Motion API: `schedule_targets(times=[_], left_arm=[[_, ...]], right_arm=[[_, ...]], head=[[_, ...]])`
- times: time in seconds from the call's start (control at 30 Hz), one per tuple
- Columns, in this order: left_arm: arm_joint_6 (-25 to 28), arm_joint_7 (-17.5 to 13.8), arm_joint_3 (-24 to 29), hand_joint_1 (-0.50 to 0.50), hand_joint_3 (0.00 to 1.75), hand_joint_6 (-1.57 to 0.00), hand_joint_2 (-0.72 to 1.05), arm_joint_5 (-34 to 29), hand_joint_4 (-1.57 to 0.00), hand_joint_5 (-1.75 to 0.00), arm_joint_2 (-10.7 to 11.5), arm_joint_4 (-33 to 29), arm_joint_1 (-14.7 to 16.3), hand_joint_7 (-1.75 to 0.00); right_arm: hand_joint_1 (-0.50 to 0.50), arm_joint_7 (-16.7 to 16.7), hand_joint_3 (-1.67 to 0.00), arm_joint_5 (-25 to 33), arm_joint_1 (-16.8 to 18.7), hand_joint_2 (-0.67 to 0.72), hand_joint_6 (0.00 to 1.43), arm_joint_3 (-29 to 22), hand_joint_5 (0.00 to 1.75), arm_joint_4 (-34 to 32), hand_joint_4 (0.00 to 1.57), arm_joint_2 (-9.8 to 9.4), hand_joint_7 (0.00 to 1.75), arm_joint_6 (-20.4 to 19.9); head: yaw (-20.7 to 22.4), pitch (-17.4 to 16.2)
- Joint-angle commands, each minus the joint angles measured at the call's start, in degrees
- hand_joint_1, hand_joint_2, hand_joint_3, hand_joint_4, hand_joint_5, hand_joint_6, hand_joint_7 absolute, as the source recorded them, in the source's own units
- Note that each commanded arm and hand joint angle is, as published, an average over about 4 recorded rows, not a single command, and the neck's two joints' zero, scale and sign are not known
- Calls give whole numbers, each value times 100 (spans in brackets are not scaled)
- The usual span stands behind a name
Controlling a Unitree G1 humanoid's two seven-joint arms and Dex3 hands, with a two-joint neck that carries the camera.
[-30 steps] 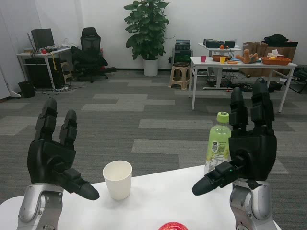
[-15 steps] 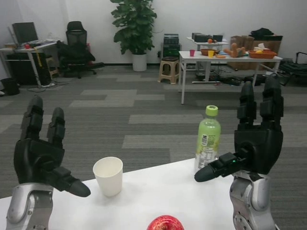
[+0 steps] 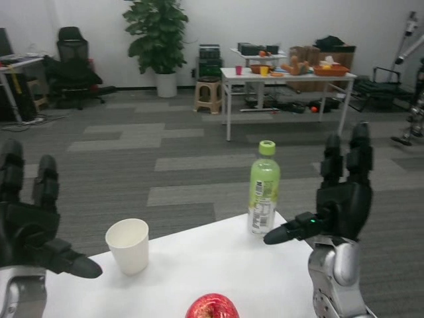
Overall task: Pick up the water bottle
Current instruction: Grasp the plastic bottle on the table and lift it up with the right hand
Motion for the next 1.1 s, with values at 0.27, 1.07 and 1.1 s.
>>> schedule_targets(times=[0.27, 1.07, 1.1], left_arm=[[-88, 64, 17, -50, 9, 0, -72, -5, 0, 0, 2, 153, 97, 0], [-88, 110, -128, -50, 9, 0, -72, -46, 0, 0, 19, 340, -17, 0], [-88, 112, -133, -50, 9, 0, -72, -46, 0, 0, 19, 344, -19, 0]], right_arm=[[-46, 481, 0, 562, -50, 72, 0, -243, 0, 896, 0, -137, 0, 1030], [-46, 716, 0, 831, -797, 66, 0, 419, 0, 2318, 0, -478, 0, 1870], [-46, 716, 0, 828, -827, 66, 0, 447, 0, 2353, 0, -473, 0, 1876]], head=[[-834, 64], [-1384, -11], [-1420, -22]])
